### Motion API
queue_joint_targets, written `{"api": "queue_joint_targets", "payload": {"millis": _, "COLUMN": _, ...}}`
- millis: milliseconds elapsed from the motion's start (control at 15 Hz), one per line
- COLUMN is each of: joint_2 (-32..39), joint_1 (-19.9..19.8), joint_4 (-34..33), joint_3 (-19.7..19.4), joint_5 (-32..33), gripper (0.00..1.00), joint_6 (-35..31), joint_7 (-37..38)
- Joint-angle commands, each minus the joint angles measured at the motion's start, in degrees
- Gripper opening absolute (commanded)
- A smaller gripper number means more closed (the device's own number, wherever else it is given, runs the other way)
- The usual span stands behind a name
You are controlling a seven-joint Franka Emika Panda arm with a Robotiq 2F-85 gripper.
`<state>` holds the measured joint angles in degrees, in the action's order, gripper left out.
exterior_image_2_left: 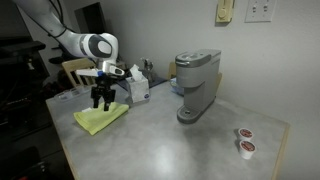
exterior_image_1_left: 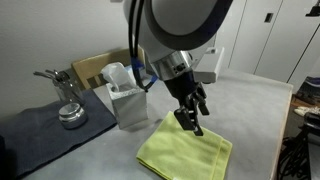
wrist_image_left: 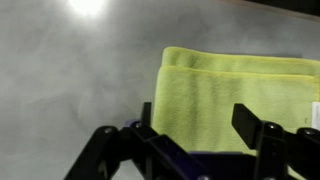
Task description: Fold the yellow towel on the table
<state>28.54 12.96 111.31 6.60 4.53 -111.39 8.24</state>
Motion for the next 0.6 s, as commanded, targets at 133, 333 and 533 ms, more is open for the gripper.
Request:
{"api": "queue_joint_targets", "payload": {"millis": 133, "joint_2": -6.1, "joint_1": -6.39, "joint_4": 4.68, "joint_3": -3.61, "joint_5": -3.77, "gripper": 1.0, "joint_6": 5.54, "joint_7": -0.08}}
{"api": "queue_joint_targets", "payload": {"millis": 333, "joint_2": -4.38, "joint_1": -6.77, "joint_4": 2.49, "joint_3": -4.14, "joint_5": -2.76, "gripper": 1.0, "joint_6": 6.49, "joint_7": -0.18}}
{"api": "queue_joint_targets", "payload": {"millis": 533, "joint_2": -5.99, "joint_1": -7.46, "joint_4": 3.62, "joint_3": -4.4, "joint_5": -3.02, "gripper": 1.0, "joint_6": 6.98, "joint_7": -0.18}}
